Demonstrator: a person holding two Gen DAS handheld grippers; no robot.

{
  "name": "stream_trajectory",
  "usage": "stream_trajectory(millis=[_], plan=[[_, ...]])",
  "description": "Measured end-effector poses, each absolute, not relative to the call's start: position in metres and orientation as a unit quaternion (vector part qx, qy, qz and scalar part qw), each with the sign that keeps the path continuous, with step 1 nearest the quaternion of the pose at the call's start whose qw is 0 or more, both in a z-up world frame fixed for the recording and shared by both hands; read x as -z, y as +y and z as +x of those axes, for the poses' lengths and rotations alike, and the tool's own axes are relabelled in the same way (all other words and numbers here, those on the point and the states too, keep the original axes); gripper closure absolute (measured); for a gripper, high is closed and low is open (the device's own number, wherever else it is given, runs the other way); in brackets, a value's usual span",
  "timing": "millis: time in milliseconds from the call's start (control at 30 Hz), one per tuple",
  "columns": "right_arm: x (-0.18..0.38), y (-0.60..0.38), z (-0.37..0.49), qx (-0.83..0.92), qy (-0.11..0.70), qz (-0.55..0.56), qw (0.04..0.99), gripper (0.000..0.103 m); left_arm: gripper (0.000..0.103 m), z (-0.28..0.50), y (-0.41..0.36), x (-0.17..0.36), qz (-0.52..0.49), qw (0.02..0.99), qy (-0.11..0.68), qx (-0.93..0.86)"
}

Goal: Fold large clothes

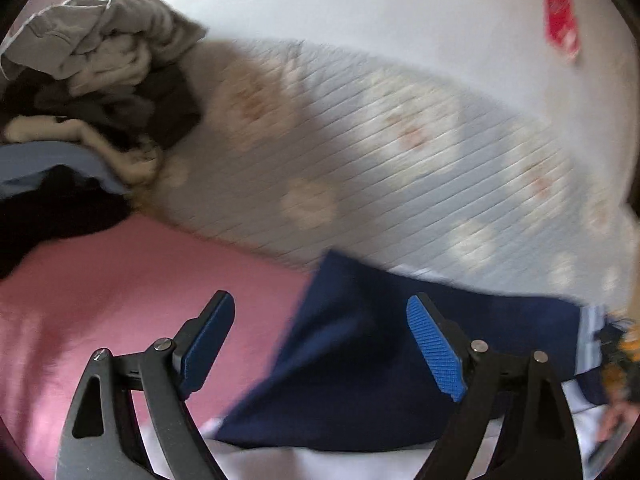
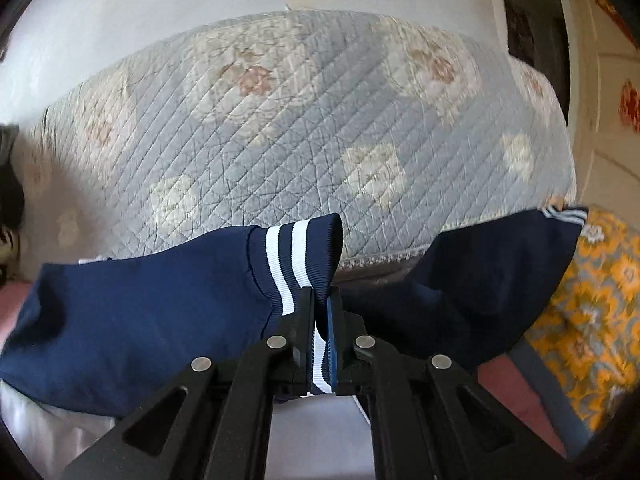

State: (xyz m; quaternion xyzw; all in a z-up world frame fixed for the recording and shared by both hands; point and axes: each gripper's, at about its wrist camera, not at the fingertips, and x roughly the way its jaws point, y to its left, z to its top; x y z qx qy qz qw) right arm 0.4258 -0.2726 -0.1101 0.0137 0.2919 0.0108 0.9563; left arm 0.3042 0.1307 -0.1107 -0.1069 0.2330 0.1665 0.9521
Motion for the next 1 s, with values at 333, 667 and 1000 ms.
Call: stream_trajectory(millis=[333,667,1000], plan=[[0.084,-0.293,0.421,0.069,0.275,-0.022,0.959,0.097,0.016,0.305,0.155,0.121,-0.118,0.940,0.236,-0.217],[0.120,-0.302,0.443,0.046,0.355,0.003,0.934,0.098,0.017,0.350,0.137,0.108,-0.119,0.944,0.269,-0.151],[0.107,-0.271,0.425,-0.020,0.329,-0.012,0.944,0.097,0.037,0.417,0.153,0.125,-0.095,0.923,0.366,-0.068]])
